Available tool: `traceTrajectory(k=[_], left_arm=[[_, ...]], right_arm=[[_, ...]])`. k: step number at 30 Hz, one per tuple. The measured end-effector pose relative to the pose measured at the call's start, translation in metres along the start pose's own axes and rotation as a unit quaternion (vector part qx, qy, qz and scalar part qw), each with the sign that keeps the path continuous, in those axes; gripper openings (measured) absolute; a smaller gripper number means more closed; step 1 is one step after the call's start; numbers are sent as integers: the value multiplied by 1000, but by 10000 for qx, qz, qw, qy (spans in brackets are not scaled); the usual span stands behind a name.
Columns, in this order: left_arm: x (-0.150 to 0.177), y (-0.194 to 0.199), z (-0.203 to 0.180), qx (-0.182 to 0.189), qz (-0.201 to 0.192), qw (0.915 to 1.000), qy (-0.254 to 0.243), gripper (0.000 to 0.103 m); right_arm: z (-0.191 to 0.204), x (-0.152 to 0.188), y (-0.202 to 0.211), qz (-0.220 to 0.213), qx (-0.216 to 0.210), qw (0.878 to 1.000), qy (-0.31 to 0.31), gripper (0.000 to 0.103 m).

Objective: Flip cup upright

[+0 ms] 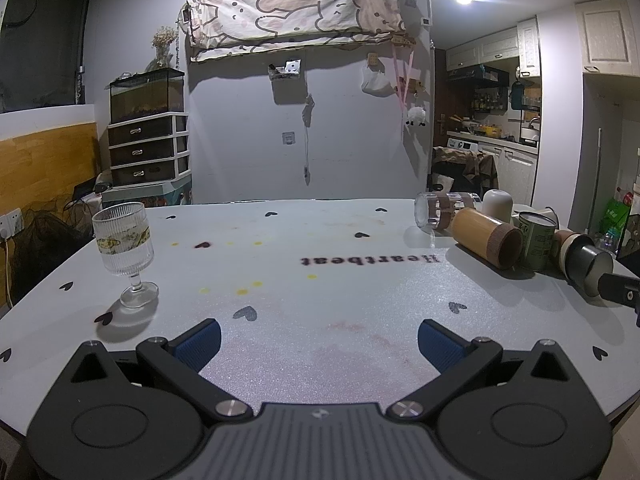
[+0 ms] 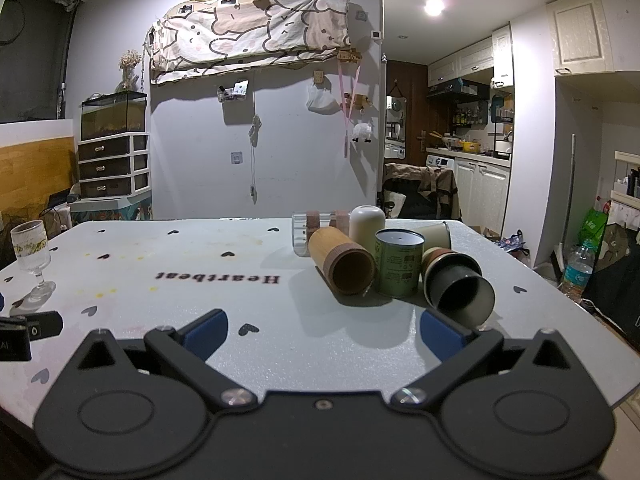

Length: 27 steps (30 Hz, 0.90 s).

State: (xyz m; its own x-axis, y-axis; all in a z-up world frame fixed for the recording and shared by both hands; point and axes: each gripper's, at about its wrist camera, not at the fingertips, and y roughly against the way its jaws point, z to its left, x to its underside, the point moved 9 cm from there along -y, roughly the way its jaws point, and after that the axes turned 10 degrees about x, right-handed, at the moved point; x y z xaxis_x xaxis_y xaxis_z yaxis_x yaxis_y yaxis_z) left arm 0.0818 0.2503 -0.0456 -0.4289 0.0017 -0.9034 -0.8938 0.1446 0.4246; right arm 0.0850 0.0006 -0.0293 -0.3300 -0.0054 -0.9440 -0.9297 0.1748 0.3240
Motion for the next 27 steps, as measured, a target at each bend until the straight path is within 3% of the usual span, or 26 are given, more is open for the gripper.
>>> traceTrajectory(k=[27], left_arm=[[3, -1, -1, -3, 8, 10000, -13, 103]], right_arm=[[0, 0, 0, 5, 6, 10000, 12, 103]])
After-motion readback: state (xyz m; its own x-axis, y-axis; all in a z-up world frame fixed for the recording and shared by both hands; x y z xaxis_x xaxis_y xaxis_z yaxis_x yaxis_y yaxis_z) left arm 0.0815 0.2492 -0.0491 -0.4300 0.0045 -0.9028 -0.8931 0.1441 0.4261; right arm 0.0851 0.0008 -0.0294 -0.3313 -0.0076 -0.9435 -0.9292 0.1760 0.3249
